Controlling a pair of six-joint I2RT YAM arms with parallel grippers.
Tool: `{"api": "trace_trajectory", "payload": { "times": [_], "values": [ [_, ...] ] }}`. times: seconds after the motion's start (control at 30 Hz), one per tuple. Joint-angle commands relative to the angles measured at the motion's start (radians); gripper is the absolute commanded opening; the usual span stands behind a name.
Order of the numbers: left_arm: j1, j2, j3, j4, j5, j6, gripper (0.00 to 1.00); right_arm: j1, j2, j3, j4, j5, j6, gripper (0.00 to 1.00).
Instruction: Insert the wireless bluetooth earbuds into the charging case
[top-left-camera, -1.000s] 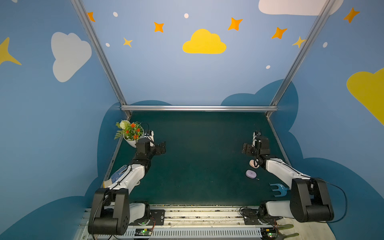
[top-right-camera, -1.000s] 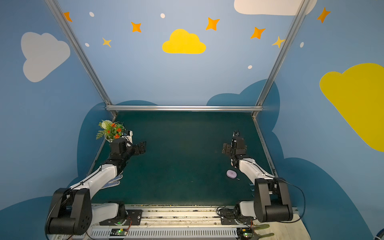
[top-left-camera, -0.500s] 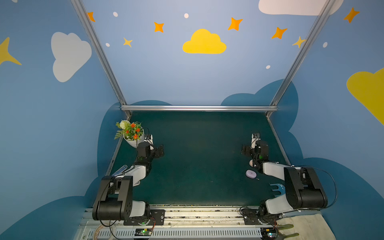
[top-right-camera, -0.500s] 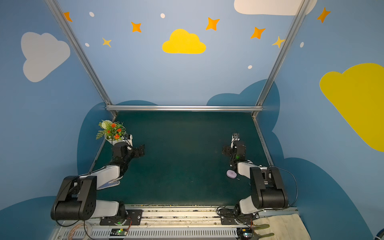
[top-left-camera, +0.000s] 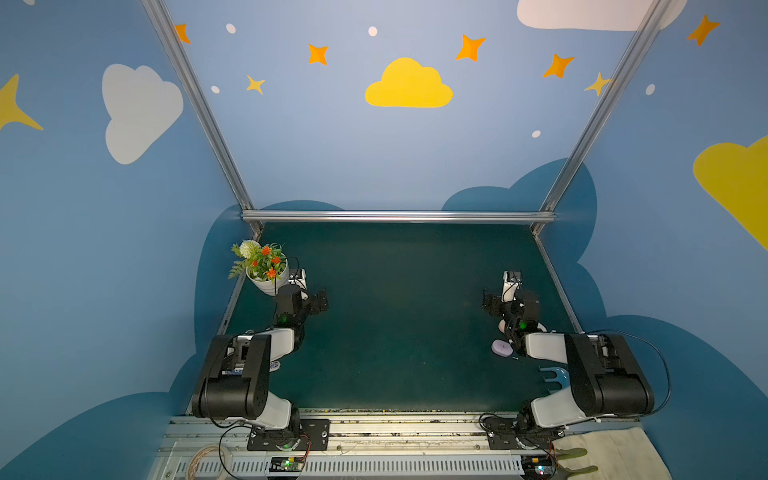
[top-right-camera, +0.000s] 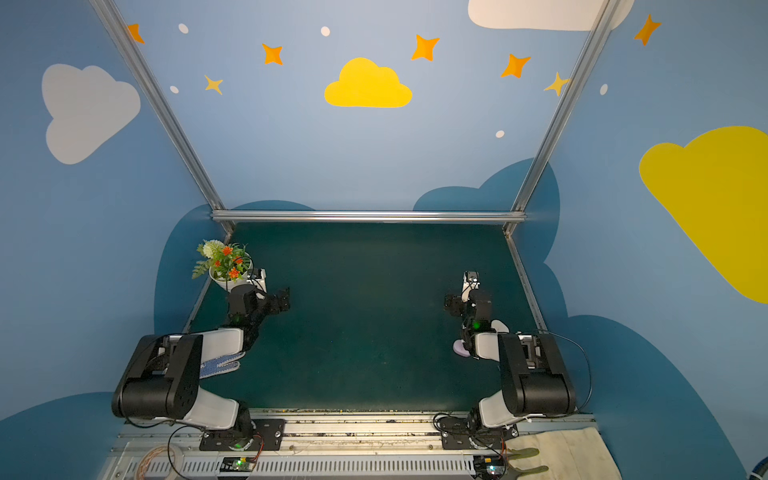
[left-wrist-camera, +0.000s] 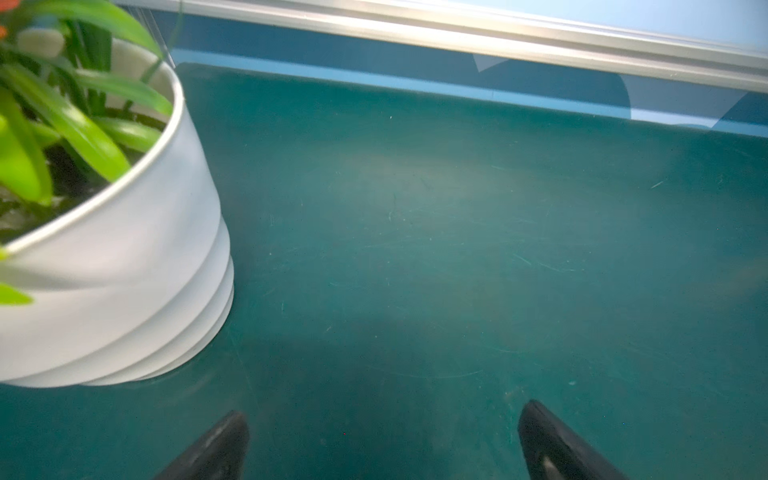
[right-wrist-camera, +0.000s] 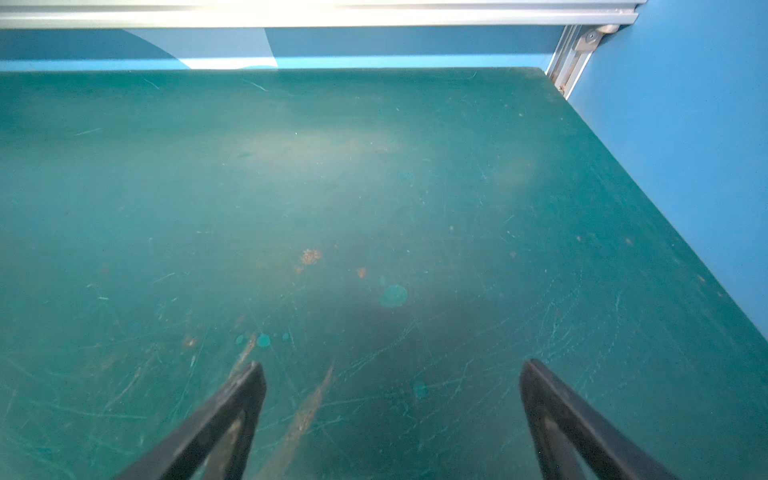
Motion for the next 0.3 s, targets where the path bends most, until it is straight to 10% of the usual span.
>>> {"api": "trace_trajectory", "payload": {
  "times": [0.0, 0.27],
  "values": [
    [0.004, 0.004, -0.010, 0.024, -0.007, -0.002, 1.00, -0.002, 0.008, -0.004, 0.031, -0.008, -0.008, 0.96],
    [0.005, 0.010, -0.017, 0.042, -0.013, -0.007, 1.00, -0.007, 0.008, -0.001, 0.026, -0.021, -0.006, 0.96]
  ]
}}
